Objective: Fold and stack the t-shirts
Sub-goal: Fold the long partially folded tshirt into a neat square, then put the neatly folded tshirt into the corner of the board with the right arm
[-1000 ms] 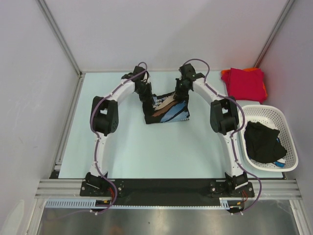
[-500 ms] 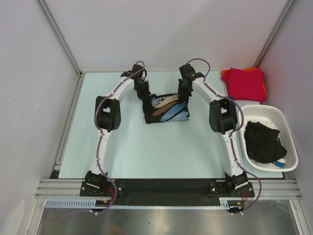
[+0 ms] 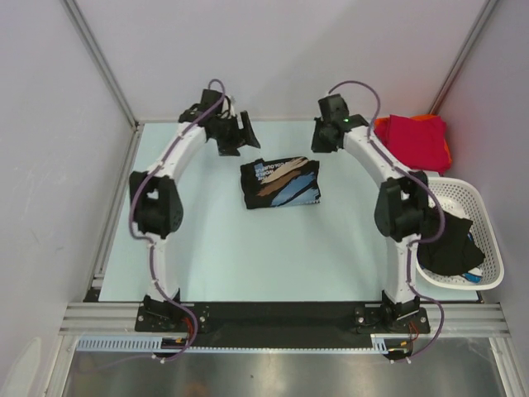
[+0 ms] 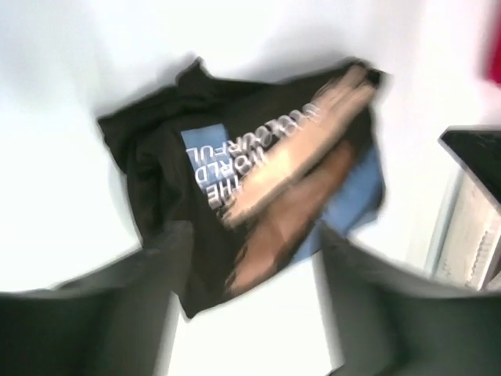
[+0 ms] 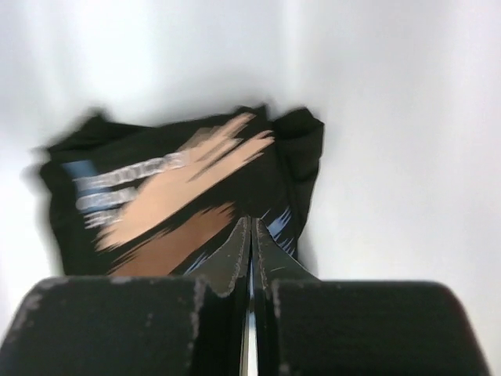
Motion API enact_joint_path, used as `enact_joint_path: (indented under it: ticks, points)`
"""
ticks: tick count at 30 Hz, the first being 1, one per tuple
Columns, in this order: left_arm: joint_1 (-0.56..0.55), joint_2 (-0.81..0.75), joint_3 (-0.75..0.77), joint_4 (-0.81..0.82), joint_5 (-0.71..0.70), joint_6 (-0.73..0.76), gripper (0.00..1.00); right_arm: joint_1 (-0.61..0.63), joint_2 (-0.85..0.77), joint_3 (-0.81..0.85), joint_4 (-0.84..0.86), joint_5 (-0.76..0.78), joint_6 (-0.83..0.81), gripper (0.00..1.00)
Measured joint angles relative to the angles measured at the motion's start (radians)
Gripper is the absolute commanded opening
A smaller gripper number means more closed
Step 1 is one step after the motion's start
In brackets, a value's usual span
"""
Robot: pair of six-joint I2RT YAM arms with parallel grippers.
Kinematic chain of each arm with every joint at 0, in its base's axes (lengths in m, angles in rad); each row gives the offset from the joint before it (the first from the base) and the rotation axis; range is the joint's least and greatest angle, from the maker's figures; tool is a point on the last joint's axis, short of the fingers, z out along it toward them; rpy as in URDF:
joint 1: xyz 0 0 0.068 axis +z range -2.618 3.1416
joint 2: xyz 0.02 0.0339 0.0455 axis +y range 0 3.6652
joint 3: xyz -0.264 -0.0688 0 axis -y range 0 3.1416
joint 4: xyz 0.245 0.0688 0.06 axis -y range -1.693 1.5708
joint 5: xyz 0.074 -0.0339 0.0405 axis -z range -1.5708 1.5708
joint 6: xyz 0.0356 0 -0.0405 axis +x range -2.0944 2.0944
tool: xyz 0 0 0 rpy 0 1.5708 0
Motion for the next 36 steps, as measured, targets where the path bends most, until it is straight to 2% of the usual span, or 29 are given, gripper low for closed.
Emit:
enact_joint_path:
  ticks: [1,5,7,11,13,17,23,29,32,36]
  points:
    - [0.008,-0.069,-0.053,0.026,0.009,-0.002,0.99,-0.008,-0.056,-0.027,0.019,-0.023,0.002,0.09]
    - [0.075,-0.312,-0.272,0.108,0.075,-0.011,1.0,-0.092,-0.261,-0.149,0.102,-0.164,0.035,0.46]
    - [0.121,-0.369,-0.383,0.137,0.11,-0.013,1.0,-0.165,-0.332,-0.238,0.155,-0.256,0.043,0.58]
    - [0.179,-0.347,-0.59,0.167,0.144,-0.013,1.0,-0.278,-0.333,-0.409,0.188,-0.389,0.049,0.61]
    - [0.179,-0.3,-0.692,0.169,0.156,-0.015,1.0,-0.292,-0.297,-0.491,0.179,-0.43,0.051,0.68]
    - [0.166,-0.277,-0.785,0.164,0.176,-0.029,1.0,-0.285,-0.265,-0.601,0.153,-0.461,0.056,0.69]
    - [0.162,-0.278,-0.734,0.2,0.2,-0.033,1.0,-0.287,-0.264,-0.541,0.163,-0.489,0.055,0.7]
    - [0.162,-0.256,-0.602,0.197,0.203,-0.033,1.0,-0.297,-0.237,-0.419,0.176,-0.52,0.054,0.7]
    - [0.16,-0.259,-0.546,0.203,0.204,-0.037,1.0,-0.299,-0.234,-0.391,0.168,-0.493,0.044,0.7]
    - [0.143,-0.262,-0.441,0.269,0.24,-0.096,1.0,-0.299,-0.262,-0.365,0.169,-0.379,0.01,0.7]
